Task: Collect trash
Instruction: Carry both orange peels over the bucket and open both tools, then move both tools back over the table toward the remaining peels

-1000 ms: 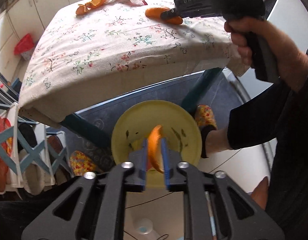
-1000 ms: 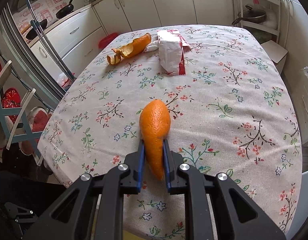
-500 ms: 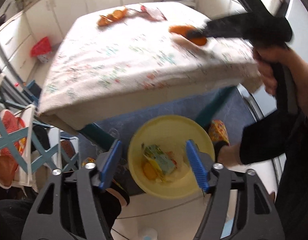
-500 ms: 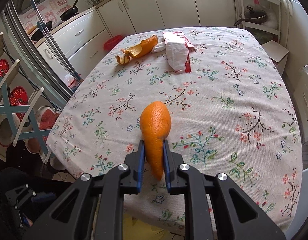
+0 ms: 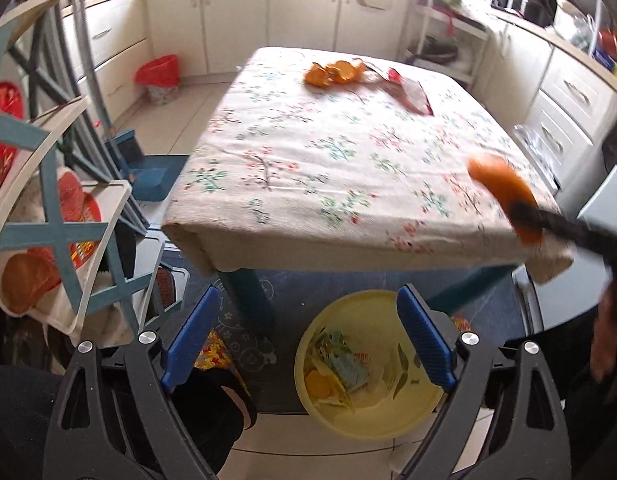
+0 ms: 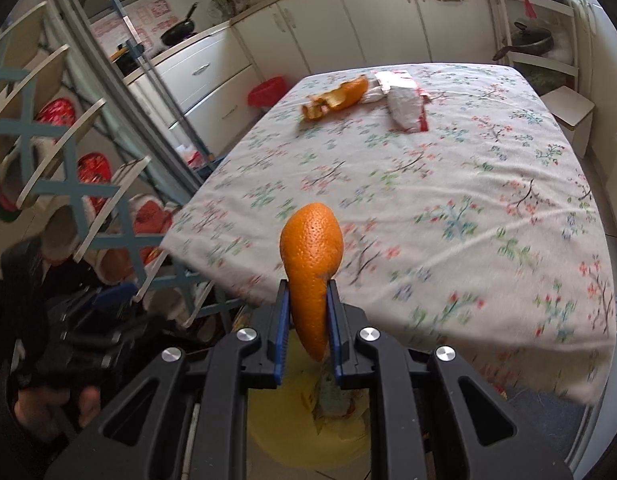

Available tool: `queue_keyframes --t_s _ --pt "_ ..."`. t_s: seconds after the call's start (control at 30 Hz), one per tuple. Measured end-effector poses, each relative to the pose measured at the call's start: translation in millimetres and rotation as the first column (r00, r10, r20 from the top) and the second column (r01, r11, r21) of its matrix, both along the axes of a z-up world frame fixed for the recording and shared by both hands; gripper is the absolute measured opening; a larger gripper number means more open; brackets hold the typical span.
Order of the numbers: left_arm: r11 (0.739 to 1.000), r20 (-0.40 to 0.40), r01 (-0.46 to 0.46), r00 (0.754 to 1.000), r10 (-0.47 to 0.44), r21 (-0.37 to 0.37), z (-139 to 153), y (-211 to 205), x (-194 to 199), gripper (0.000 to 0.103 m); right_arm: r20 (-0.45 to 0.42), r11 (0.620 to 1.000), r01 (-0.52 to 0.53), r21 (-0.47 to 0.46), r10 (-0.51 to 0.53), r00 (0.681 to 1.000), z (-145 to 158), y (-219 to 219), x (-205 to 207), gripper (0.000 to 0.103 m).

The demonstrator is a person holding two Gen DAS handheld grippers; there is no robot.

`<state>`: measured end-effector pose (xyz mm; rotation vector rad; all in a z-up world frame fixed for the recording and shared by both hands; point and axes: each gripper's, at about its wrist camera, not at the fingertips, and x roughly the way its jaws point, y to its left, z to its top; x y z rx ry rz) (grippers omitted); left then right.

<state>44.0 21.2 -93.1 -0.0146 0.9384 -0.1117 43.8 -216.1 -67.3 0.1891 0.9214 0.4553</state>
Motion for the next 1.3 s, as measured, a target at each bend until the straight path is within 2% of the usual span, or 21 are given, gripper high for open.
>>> queue_keyframes --t_s 0.23,0.6,0.7,0.73,0.83,0.93,1.3 --pt "1.000 0.016 -0.019 1.000 0.019 -0.009 1.8 1.4 -1.1 0.087 -0.045 0.993 -0.112 -0.038 0.110 0.993 -15.5 31.0 -44.8 0.018" --pt "0.999 0.028 -0.024 0.999 0.024 -0.022 4.2 3.3 -3.1 0.088 -0.164 0.971 -0.209 -0.120 0.188 0.968 -49.1 58.3 -46.0 0.019" --pt "1.000 0.031 -0.019 0.999 0.020 -0.024 4.6 2.8 -3.7 0.088 -0.194 0.966 -0.217 -0.137 0.189 0.963 -56.4 61.1 -46.6 0.024" --pt "1.000 0.032 -0.017 0.999 0.018 -0.023 4.7 2.4 -3.8 0.088 -0.204 0.965 -0.217 -0.146 0.185 0.961 -59.4 62.1 -45.7 0.028" --pt "1.000 0.031 -0.014 0.999 0.014 -0.021 4.4 1.0 -3.4 0.088 -0.209 0.967 -0.206 -0.150 0.172 0.963 -60.9 61.4 -44.0 0.035" --pt "1.000 0.030 -0.018 0.999 0.018 -0.025 4.0 1.8 -2.6 0.088 -0.207 0.971 -0.194 -0.138 0.163 0.965 -61.5 59.4 -43.1 0.037" --pt "0.999 0.036 -0.025 0.999 0.027 -0.031 4.3 3.4 -1.1 0.088 -0.144 0.977 -0.193 -0.092 0.179 0.973 -48.9 58.2 -44.3 0.038"
